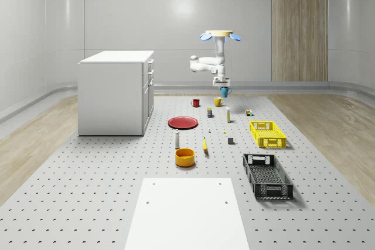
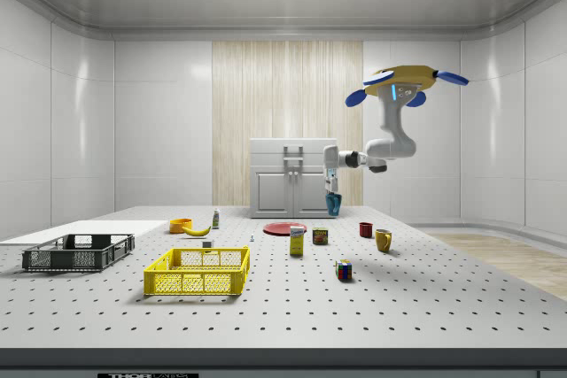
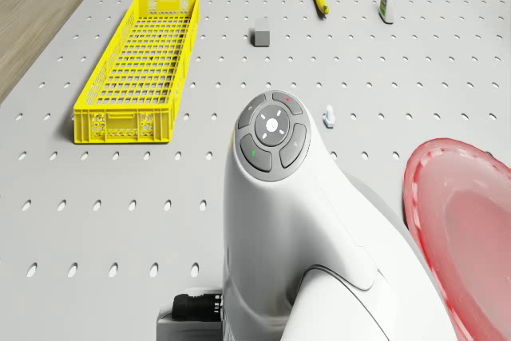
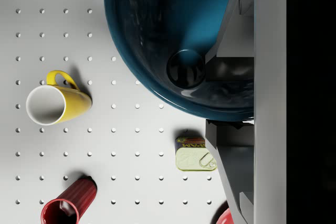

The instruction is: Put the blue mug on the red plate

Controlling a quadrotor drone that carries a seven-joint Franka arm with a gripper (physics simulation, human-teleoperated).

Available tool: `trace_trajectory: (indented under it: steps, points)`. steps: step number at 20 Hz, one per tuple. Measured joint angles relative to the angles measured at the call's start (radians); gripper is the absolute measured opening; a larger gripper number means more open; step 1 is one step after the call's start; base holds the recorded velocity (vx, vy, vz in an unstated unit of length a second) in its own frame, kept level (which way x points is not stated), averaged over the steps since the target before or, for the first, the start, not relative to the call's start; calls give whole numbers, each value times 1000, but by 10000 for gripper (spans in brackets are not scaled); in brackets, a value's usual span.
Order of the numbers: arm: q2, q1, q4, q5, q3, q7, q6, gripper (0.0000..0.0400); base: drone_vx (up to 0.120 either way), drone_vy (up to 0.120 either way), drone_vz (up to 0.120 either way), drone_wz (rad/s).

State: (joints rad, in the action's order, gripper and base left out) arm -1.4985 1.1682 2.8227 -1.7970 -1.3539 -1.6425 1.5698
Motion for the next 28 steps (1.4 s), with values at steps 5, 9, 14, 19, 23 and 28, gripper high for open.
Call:
trace_trajectory:
  steps: [5, 9, 14, 19, 23, 28]
  points:
    - [-8, 2, 0, 3, -1, -1, 7, 100, 120, -120, 0, 0]
    - [-14, 3, -1, 6, -2, -2, 13, 100, 120, -120, 0, 0]
    - [-20, 5, -1, 8, -2, -4, 19, 100, 120, -120, 0, 0]
    - [-27, 6, -1, 11, -3, -5, 25, 100, 120, -120, 0, 0]
    - [-31, 7, -1, 13, -3, -6, 29, 100, 120, -120, 0, 0]
    - [-37, 8, -2, 15, -4, -6, 34, 100, 120, -120, 0, 0]
